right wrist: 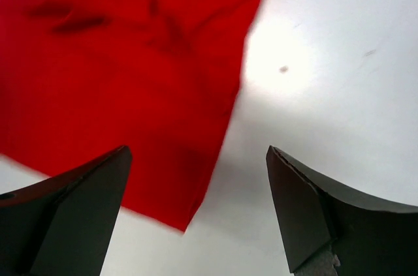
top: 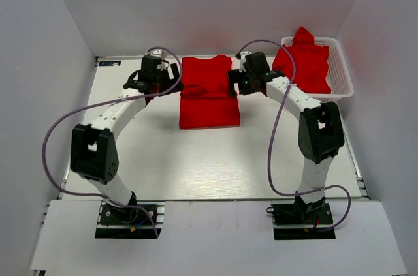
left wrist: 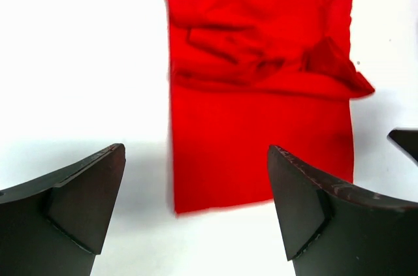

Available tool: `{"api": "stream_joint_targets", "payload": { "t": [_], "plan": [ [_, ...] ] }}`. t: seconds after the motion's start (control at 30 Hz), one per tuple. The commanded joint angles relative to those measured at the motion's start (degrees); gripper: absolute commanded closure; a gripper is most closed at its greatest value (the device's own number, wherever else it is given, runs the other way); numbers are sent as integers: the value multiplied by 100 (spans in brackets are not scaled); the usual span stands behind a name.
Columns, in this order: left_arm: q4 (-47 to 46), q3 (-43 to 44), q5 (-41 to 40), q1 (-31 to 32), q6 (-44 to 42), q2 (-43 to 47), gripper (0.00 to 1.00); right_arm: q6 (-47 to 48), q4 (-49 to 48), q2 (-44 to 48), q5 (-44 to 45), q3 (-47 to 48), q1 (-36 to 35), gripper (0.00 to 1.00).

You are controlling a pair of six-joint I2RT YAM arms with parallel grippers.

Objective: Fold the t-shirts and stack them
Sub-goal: Fold the folded rectangular tshirt in 1/3 of the way

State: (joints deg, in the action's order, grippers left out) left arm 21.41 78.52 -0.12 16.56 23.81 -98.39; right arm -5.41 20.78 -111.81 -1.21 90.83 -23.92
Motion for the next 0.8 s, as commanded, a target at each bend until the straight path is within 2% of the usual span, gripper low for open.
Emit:
{"api": "stream_joint_targets", "payload": {
  "t": [0.0,0.03,0.2,0.37,0.53,0.77],
  "plan": [
    [188,-722,-296,-38,176,976,0,303,-301,423,-1038,-564,-200,10],
    [136,-1142,-357,-38,237,1180,0,382,-293,406,-1074,-636,-322,10],
    [83,-2093,-410,-38,431,2112,0,506,-258,-6,-1513,-418,-683,10],
    [442,-2349,-577,-38,554,2534,0,445,-311,-805,-1522,187,-895,10],
    [584,-2543,-577,-38,554,2535,0,356,-469,-1194,-1470,523,-965,10],
    [636,-2605,-392,-38,554,2368,0,76,-1276,-1624,-751,954,-939,10]
  ]
}}
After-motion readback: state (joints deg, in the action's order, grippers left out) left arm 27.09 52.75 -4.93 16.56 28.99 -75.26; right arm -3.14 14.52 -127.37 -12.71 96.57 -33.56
